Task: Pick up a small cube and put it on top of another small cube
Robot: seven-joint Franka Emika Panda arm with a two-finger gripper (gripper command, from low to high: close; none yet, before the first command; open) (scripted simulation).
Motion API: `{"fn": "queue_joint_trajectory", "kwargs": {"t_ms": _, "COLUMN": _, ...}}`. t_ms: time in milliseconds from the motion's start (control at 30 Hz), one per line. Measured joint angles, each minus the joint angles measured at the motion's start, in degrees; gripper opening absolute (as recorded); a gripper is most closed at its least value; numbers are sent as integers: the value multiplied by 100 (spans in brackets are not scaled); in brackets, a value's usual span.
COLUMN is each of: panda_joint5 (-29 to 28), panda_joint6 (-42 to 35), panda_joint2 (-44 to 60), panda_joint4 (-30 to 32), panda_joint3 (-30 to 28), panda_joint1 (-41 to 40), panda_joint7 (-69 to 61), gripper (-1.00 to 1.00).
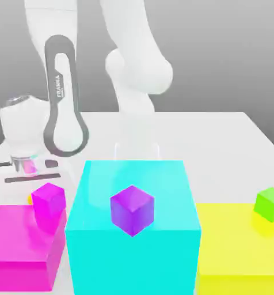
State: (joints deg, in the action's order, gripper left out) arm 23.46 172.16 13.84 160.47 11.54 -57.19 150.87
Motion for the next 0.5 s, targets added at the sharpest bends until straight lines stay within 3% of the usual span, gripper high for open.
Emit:
{"fn": "queue_joint_trajectory", "kwargs": {"t_ms": 267, "panda_joint5": 493, "panda_joint6": -361, "panda_joint2": -335, "panda_joint4": -10, "panda_joint3": 413, "panda_joint1": -299, "panda_joint7": -349, "gripper": -100}}
{"fn": "queue_joint_trajectory", "kwargs": {"t_ms": 500, "panda_joint5": 443, "panda_joint6": -599, "panda_joint2": -701, "panda_joint4": 39, "panda_joint3": 397, "panda_joint1": -290, "panda_joint7": -293, "gripper": -100}}
